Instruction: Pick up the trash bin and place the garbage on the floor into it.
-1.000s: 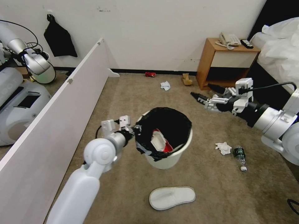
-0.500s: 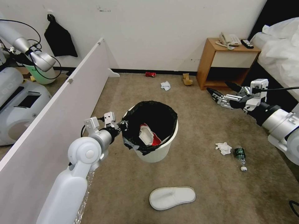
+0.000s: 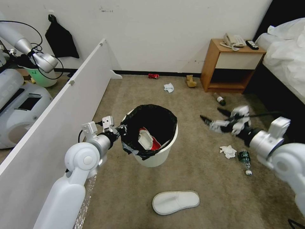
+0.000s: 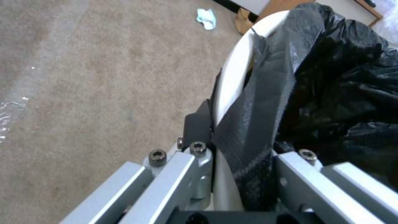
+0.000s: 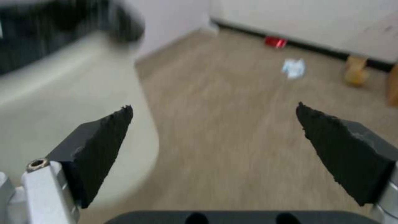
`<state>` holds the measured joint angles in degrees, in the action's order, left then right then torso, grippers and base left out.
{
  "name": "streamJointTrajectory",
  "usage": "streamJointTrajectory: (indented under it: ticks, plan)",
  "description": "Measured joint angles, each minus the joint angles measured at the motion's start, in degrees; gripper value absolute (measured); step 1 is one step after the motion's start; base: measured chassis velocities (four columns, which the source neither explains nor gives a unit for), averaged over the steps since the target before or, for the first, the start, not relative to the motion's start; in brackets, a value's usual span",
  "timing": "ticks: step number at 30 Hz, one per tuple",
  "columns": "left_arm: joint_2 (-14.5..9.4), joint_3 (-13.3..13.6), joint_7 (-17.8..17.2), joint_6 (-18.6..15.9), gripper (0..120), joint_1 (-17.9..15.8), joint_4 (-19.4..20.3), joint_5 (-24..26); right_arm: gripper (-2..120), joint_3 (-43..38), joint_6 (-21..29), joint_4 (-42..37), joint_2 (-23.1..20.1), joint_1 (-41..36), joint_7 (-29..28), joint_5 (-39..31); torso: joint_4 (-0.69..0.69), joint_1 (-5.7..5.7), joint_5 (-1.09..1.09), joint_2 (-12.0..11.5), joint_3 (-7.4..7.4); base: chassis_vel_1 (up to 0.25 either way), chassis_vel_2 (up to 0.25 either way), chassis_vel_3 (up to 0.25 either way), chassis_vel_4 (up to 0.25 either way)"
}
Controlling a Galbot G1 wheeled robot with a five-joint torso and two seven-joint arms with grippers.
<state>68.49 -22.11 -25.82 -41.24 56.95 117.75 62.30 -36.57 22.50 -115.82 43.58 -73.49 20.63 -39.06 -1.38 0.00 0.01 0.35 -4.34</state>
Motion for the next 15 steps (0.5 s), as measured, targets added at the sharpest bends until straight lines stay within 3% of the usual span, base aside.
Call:
streamJointTrajectory:
  ticks: [7, 15]
  plan:
    - [-0.2, -0.6, 0.0, 0.0, 4, 0.1, 0.3, 0.2, 100, 4.0, -8.4, 7.5, 0.3, -1.9, 10.7, 8.6, 0.01, 0.0, -0.01, 0.0, 0.0, 0.0, 0.0, 0.0, 0.0]
    - [-0.4, -0.8, 0.0, 0.1, 4, 0.3, 0.4, 0.2, 100, 7.5, -12.4, 11.6, 0.4, -1.5, 15.6, 12.1, 0.01, 0.0, -0.02, 0.0, 0.0, 0.0, 0.0, 0.0, 0.0]
